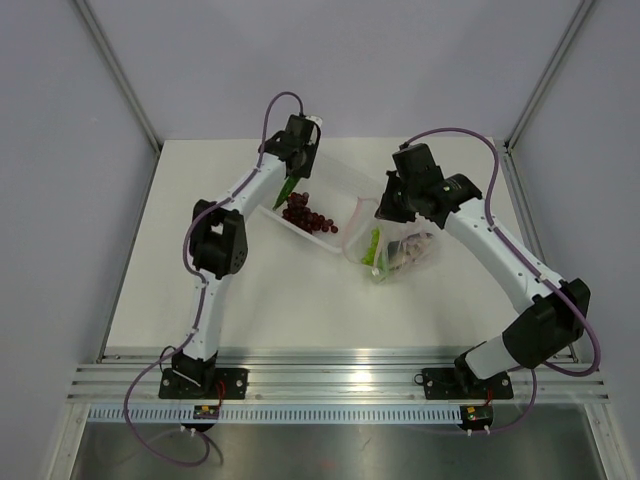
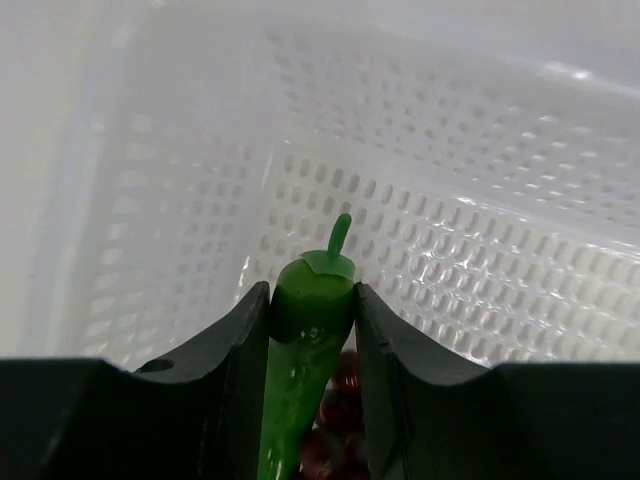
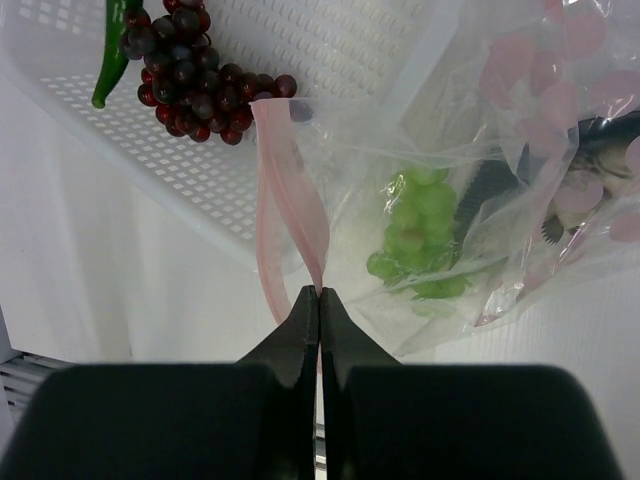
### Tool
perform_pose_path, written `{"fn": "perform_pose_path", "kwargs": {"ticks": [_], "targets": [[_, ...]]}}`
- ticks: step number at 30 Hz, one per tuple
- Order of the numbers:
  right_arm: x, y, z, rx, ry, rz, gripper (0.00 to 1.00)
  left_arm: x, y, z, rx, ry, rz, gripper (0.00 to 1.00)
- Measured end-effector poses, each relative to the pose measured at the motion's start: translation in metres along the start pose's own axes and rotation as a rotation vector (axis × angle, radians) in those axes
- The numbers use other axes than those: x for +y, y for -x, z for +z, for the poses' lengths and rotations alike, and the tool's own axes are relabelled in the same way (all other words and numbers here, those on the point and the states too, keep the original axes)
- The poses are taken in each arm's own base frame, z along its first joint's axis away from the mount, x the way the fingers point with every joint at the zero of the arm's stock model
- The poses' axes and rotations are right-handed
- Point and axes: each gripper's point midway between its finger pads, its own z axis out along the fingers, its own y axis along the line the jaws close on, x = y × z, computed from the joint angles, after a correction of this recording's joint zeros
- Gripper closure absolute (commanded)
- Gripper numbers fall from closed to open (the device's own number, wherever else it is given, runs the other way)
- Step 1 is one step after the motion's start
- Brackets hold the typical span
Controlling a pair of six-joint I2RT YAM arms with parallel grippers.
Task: Place the food in the zip-top bag and seal the zipper
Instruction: Pick up the fake vegetable from the bin, then place the fake vegetable in the zipper food storage bag.
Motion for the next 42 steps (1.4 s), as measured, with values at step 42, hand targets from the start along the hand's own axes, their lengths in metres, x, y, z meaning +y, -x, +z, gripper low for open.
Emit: {"fn": "perform_pose_path", "kwargs": {"ticks": [42], "targets": [[0.014,0.003,-0.041,-0.054,0.110,0.058,1.00,-0.186,-0.028,-0.311,-0.115,-1.015,-0.421,1.00]]}}
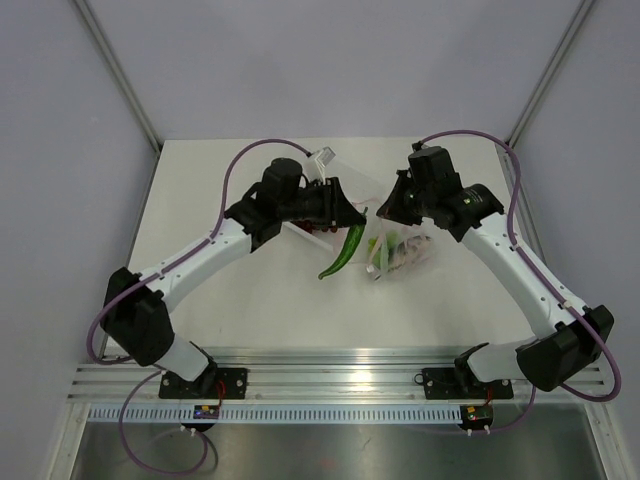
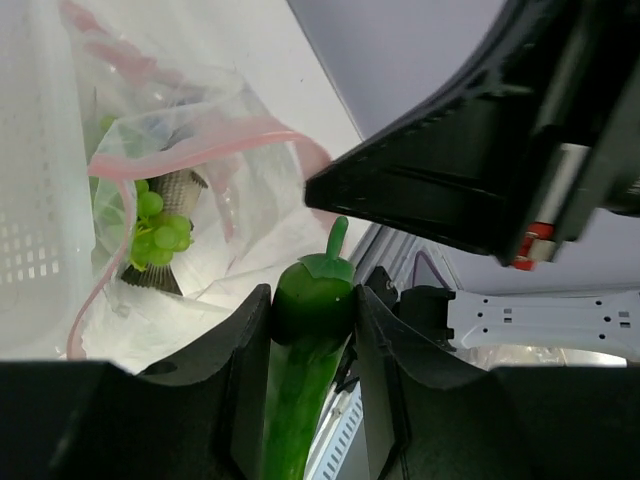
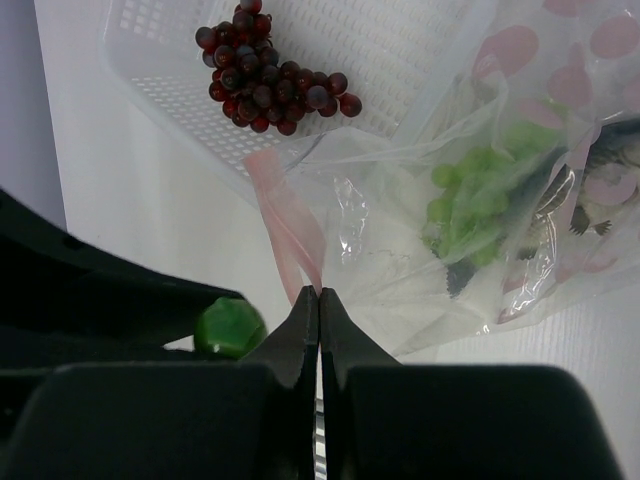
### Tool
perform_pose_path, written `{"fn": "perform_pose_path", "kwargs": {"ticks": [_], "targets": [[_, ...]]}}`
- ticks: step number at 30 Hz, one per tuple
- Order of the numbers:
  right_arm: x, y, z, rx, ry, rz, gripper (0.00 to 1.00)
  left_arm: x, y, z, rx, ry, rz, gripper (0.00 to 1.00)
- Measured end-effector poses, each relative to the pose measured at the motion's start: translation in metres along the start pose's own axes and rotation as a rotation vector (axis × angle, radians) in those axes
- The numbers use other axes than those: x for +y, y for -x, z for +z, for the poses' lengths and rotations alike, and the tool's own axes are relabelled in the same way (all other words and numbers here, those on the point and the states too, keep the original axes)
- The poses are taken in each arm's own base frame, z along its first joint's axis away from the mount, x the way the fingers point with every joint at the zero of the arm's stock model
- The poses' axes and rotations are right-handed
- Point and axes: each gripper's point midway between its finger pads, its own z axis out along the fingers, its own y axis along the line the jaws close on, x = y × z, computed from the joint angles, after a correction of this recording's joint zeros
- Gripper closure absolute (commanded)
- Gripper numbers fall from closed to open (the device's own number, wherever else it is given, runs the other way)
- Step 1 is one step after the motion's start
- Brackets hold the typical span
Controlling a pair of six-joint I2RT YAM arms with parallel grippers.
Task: Place the food in the zip-top bag and seal the zipper
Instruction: Place the fake vegetable in the zipper food storage bag.
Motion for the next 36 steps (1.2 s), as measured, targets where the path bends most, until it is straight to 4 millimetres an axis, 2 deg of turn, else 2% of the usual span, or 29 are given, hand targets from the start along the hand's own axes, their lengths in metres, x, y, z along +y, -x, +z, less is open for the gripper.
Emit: {"fn": "perform_pose_path", "kwargs": {"ticks": [5,11,23,31,32,33,34,35,36], "targets": [[0.000,0.000,-0.001,-0.003,0.003,0.000,1.00,0.021,-0.009,0.024,0.080,0.051,-0.052,1.00],[0.003,0.002,-0.008,-0.016,0.016,0.002,1.00,0.035,-0.012,0.043,0.126,0.078,-0.081,1.00],[0.010,-0.004,-0.011,0.011,0.061,0.028,1.00,0.038,0.009,0.068,0.104,0.084,-0.073,1.00],[0.012,-0.004,-0.011,0.014,0.071,0.039,1.00,0.055,0.003,0.090,0.121,0.121,-0.101,1.00],[0.012,-0.005,-0.011,0.015,0.072,0.039,1.00,0.058,0.001,0.093,0.126,0.126,-0.105,0.98],[0.013,-0.006,-0.011,0.019,0.074,0.041,1.00,0.060,-0.001,0.094,0.130,0.132,-0.111,0.88],[0.013,-0.006,-0.011,0.022,0.076,0.042,1.00,0.062,-0.003,0.096,0.135,0.134,-0.115,0.72],[0.013,-0.007,-0.010,0.024,0.075,0.042,1.00,0.062,-0.005,0.097,0.139,0.135,-0.117,0.51],[0.012,-0.007,-0.010,0.025,0.075,0.042,1.00,0.062,-0.005,0.098,0.143,0.136,-0.120,0.44]]}}
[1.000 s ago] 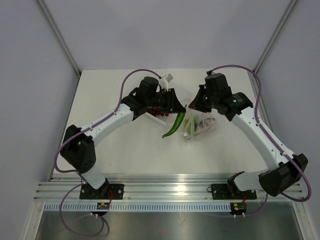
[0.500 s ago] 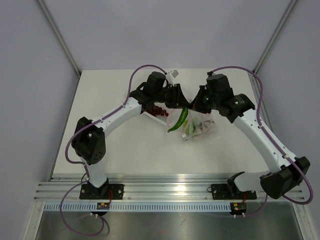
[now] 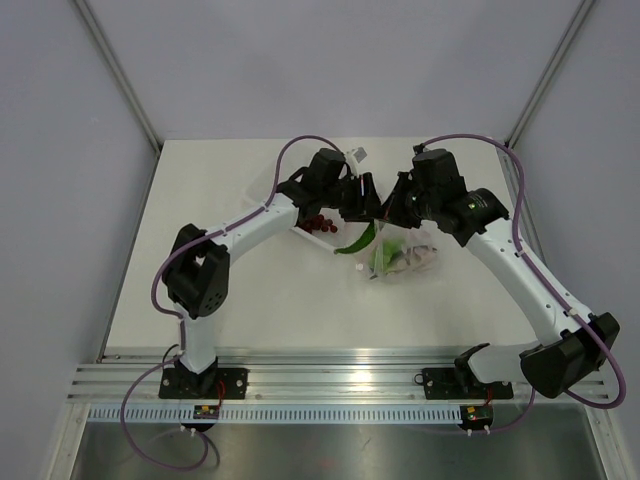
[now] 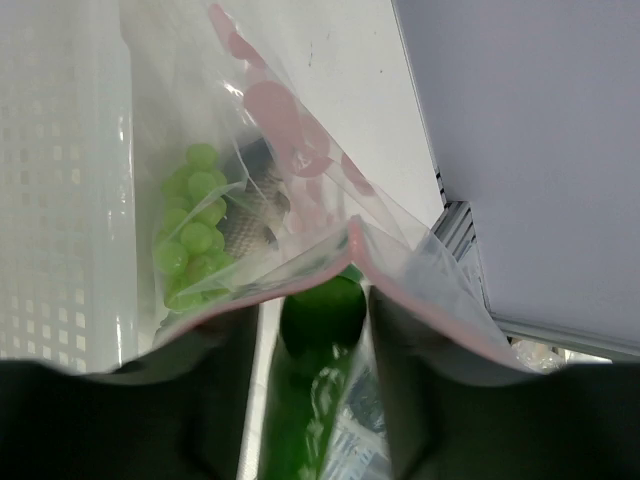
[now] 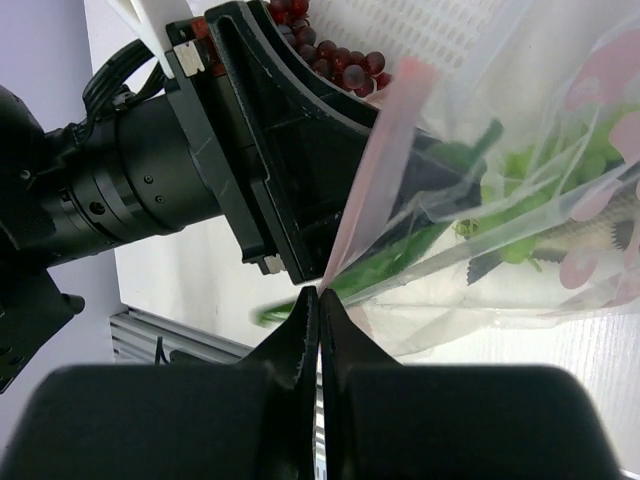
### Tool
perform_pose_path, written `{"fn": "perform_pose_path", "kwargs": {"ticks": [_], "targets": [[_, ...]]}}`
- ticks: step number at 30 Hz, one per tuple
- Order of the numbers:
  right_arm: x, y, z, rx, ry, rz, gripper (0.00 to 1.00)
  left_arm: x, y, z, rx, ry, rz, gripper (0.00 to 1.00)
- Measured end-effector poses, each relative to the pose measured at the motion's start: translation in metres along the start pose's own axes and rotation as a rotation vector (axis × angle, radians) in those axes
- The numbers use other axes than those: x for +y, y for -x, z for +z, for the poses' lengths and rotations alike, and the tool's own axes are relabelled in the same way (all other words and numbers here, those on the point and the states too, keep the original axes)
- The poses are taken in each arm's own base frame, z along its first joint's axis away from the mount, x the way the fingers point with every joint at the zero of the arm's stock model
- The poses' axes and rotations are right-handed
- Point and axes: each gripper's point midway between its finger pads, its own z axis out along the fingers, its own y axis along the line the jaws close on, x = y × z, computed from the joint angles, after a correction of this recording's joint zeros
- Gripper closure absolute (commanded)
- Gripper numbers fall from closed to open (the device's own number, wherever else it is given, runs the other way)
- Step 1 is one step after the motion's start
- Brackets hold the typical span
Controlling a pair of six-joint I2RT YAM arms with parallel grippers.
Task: Place the food in the zip-top bag and seal the zipper
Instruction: Place the fake vegetable in the zipper food storage bag.
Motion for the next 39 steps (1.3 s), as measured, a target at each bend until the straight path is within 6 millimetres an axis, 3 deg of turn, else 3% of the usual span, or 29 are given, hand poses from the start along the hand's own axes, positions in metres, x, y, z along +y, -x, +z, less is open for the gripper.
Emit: {"fn": "perform_pose_path", "kwargs": {"ticks": [3,5,13,19,23,27,29,33,35,37,39], "targets": [[0.000,0.000,0.000,0.000,0.002,0.003,1.00,-0.001,-0.002,0.001,0.011,0.002,0.008,0.32],[0.001,-0.001,0.000,0.002,0.004,0.004,1.00,0.001,-0.005,0.001,0.021,0.012,0.009,0.32],[0.001,-0.001,0.002,0.001,0.011,0.007,1.00,0.006,-0.028,-0.011,0.101,0.061,0.055,0.35],[0.004,-0.002,0.002,0.007,0.023,0.010,1.00,-0.009,-0.040,-0.034,0.132,0.069,0.132,0.41],[0.006,-0.005,0.002,0.023,0.035,0.013,1.00,-0.012,-0.038,-0.049,0.118,0.092,0.180,0.58],[0.005,-0.005,0.003,0.022,0.034,0.014,1.00,-0.020,-0.045,-0.069,0.127,0.092,0.237,0.91],[0.005,-0.005,0.003,0.023,0.033,0.014,1.00,-0.022,-0.052,-0.082,0.131,0.095,0.263,1.00],[0.005,-0.005,0.003,0.022,0.033,0.014,1.00,-0.019,-0.061,-0.106,0.112,0.139,0.288,1.00],[0.005,-0.005,0.003,0.022,0.033,0.014,1.00,-0.012,-0.062,-0.119,0.074,0.186,0.286,0.75],[0.005,-0.005,0.003,0.022,0.033,0.014,1.00,-0.003,-0.060,-0.127,0.031,0.234,0.251,0.60],[0.005,-0.005,0.003,0.022,0.033,0.014,1.00,0.010,-0.059,-0.131,0.002,0.271,0.189,0.59]]}}
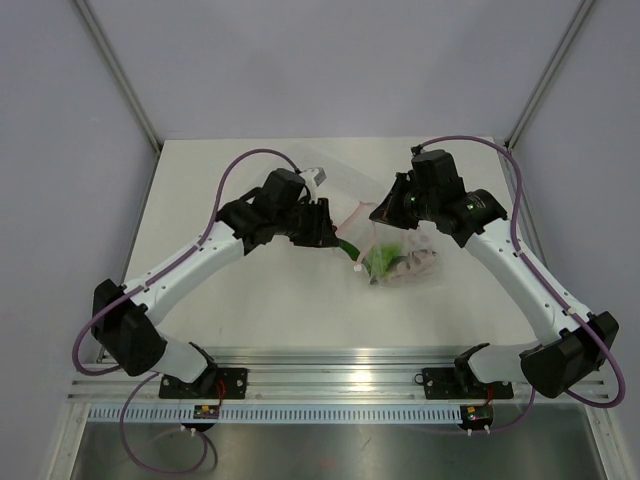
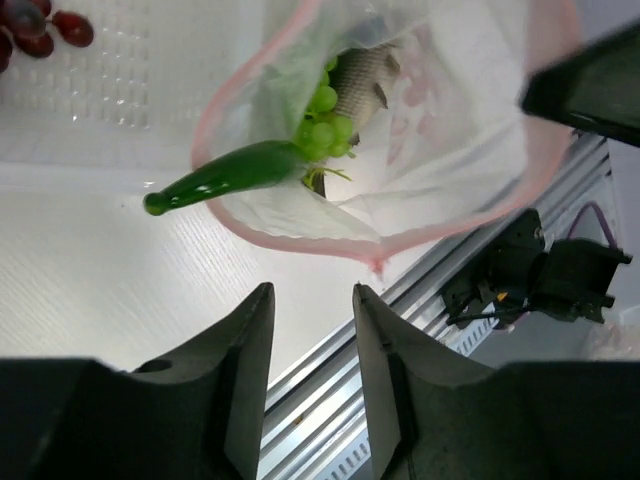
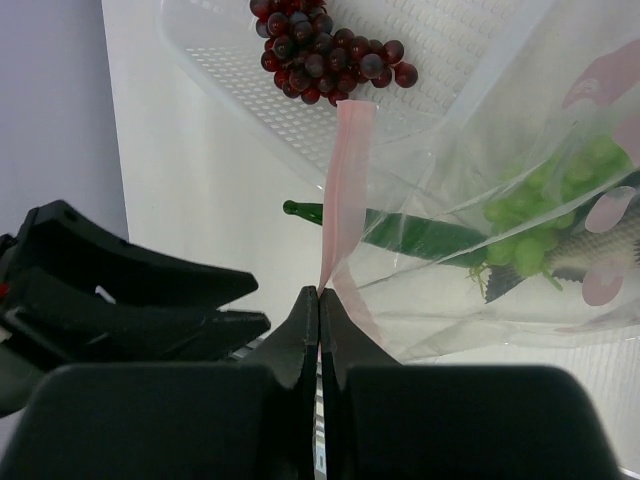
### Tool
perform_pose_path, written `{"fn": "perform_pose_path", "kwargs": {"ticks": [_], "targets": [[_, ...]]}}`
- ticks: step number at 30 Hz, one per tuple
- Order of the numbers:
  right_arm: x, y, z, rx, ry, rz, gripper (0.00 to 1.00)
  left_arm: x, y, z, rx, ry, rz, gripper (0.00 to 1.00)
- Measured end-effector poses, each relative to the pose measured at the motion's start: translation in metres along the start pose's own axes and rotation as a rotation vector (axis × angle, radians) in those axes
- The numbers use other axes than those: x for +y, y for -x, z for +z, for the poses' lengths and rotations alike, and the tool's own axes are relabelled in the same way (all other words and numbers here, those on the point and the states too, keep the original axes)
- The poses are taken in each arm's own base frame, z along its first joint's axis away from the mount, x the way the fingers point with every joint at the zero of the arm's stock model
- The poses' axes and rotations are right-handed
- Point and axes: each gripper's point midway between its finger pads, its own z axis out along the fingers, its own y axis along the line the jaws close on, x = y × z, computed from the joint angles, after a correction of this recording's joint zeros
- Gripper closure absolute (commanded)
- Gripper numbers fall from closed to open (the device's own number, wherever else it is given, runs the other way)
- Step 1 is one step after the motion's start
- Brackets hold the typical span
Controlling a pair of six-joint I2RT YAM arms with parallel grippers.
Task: Place the food in the zip-top bag and seal the zipper
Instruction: Place the fake vegetable in the zipper food storage bag, then adjust the zipper food storage bag at the center of the board.
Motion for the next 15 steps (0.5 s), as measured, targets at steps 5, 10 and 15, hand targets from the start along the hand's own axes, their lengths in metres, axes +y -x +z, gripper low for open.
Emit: {"fn": "perform_pose_path", "kwargs": {"ticks": [5,10,15], "targets": [[0.000,0.000,0.000,0.000,0.000,0.000,1.00,0.028,-0.014,0.024,0.007,0.039,-0.162,0.39],[0.000,0.000,0.000,0.000,0.000,0.000,1.00,0.030,-0.026,0.049,0.030,0.005,-0.263,0.40],[0.000,0.000,0.000,0.001,-0.001,0.000,1.00,0.029,-0.028,0.059,0.022,-0.021,-0.312,0.52]]}}
